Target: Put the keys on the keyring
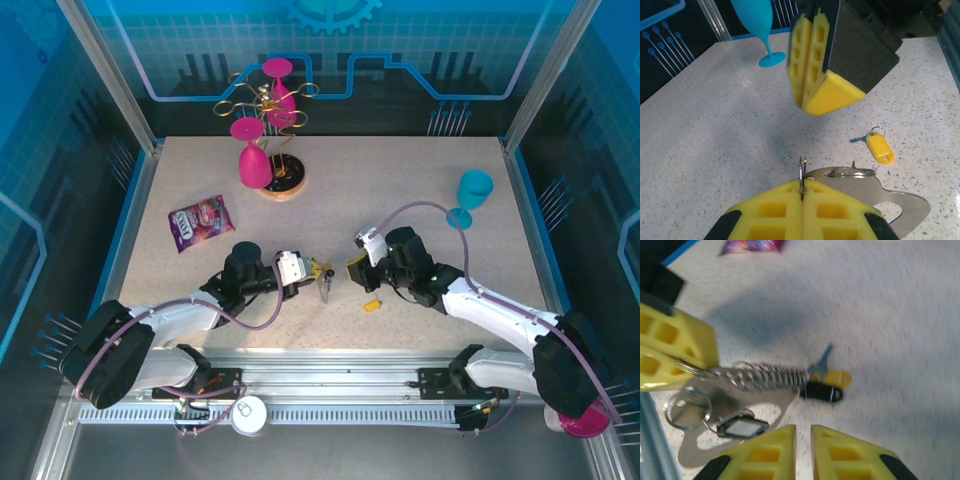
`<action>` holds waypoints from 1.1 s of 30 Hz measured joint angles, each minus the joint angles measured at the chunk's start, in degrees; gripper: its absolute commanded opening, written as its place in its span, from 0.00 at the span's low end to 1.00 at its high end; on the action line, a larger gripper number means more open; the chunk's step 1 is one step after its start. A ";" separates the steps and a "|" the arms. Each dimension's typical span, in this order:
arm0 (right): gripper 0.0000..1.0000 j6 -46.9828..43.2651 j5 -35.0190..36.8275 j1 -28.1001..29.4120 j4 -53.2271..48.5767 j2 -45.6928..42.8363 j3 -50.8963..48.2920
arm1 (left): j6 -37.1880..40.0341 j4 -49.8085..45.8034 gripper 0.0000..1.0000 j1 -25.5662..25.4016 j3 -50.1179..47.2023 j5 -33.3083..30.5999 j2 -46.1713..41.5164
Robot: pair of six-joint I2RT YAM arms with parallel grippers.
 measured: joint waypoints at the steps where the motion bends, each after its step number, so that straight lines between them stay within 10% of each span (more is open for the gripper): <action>1: 0.21 3.10 1.03 0.00 -2.69 -0.20 0.35 | -0.44 -0.07 0.00 -0.04 -0.04 -0.33 0.00; 12: 0.29 21.92 12.85 1.09 -31.15 -0.20 3.17 | -3.48 -0.11 0.00 -0.11 -0.04 -2.62 0.00; 33: 0.26 23.76 13.90 1.95 -32.72 16.46 10.10 | -4.11 -0.13 0.00 -0.22 -0.04 -2.58 0.00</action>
